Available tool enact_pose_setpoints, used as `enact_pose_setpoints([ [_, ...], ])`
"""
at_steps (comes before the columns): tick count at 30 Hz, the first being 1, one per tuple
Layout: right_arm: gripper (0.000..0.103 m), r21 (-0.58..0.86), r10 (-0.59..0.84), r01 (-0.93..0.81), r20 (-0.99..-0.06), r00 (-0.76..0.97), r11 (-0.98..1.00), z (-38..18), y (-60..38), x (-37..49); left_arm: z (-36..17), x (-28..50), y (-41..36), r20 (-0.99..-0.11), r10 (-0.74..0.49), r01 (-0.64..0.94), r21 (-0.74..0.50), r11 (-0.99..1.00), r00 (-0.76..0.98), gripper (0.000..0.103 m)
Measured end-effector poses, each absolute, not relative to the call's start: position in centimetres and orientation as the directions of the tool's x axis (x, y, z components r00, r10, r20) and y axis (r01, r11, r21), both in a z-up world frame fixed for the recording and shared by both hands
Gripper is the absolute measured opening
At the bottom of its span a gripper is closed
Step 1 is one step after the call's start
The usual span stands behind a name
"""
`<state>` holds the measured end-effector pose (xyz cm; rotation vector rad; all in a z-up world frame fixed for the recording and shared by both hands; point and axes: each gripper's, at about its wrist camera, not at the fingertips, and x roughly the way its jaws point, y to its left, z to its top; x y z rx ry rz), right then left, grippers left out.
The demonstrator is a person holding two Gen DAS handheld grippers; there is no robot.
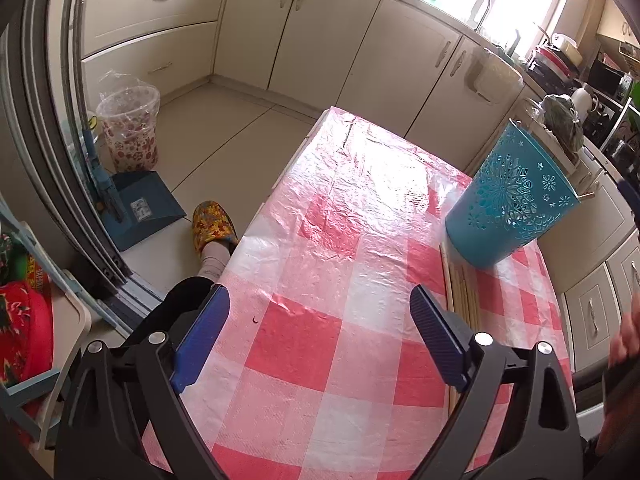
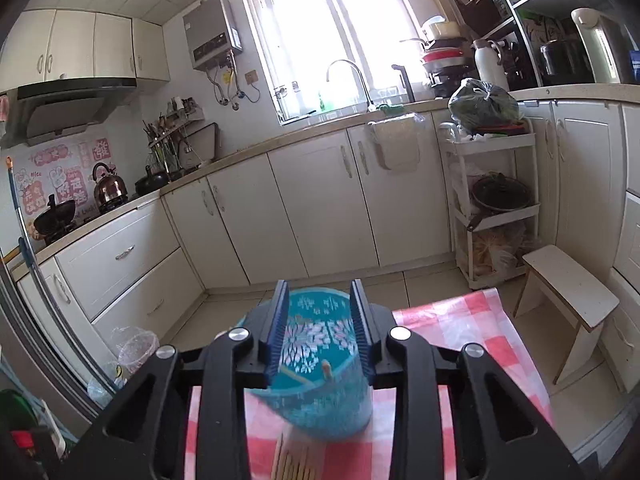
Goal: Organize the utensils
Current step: 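Lower the stick into the blue basket and open the right tool, then move both tools back over the remaining wooden sticks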
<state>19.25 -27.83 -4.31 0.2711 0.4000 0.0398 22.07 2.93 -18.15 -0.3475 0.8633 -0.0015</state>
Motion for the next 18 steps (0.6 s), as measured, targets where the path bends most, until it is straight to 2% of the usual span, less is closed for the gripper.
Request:
enact_pose_setpoints([
  [4, 0.032, 0.226, 0.154, -0.018, -0.603, 0.783, 0.974, -10.9, -25.5, 17.7, -18.3, 21.6, 2.9, -0.753, -0.142, -0.14, -0.297, 0.944, 0.642, 0.088],
  [7, 0.021, 0.218, 0.188, -0.037, -0.726, 0.662, 0.975, -15.8, -23.8, 18.2, -18.2, 21.3, 2.4, -0.758, -0.147, -0.123, -0.287, 0.95, 0.636, 0.088],
  [11, 0.018, 0.211, 0.188, -0.033, -0.774, 0.604, 0.977, -18.6, -22.6, 19.1, -17.9, 20.8, 1.5, -0.759, -0.143, -0.095, -0.261, 0.961, 0.635, 0.088],
  [18, 0.018, 0.21, 0.194, -0.041, -0.785, 0.589, 0.977, -19.7, -22.4, 19.0, -18.4, 21.1, 0.9, -0.774, -0.148, -0.088, -0.254, 0.963, 0.615, 0.088],
])
